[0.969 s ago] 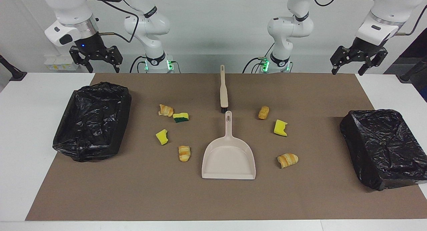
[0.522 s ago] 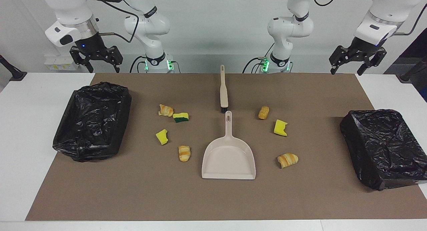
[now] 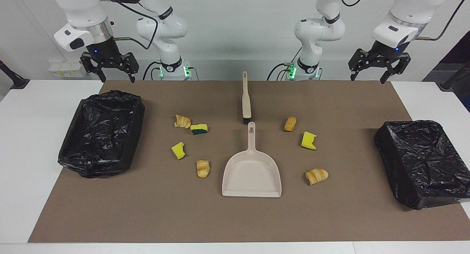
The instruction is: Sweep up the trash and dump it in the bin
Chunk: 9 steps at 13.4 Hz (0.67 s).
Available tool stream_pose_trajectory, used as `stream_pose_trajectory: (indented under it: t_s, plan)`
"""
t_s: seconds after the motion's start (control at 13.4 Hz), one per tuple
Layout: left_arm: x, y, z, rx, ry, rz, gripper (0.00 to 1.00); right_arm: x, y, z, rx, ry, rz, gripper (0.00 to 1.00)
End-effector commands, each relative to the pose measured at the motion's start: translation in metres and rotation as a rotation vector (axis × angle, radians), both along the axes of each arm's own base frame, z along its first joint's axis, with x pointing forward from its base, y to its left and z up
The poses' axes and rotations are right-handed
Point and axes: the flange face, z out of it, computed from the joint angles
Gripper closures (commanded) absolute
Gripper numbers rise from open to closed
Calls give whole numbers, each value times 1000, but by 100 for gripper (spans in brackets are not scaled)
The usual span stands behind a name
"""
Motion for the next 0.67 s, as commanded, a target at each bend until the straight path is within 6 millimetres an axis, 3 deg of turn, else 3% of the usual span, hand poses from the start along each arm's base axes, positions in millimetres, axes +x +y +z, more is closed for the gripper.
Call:
stream_pose_trajectory:
  t_s: [0.0,0.15,0.3,0.6]
  plan:
    - [-16,-31,-2,-33,-3,-40,0,14,9,2,16,-7,-12,0]
    - [-26,-63,-13,-32,18,-19,0,33,17,-6,3,35,-11,0]
    - [-44,-98,-30,-33,24,-11,0,49,40,-10,4,25,-30,0]
    - [-112,-167,-81,-41,17,-8,0,70,66,-27,83,-2,-115,0]
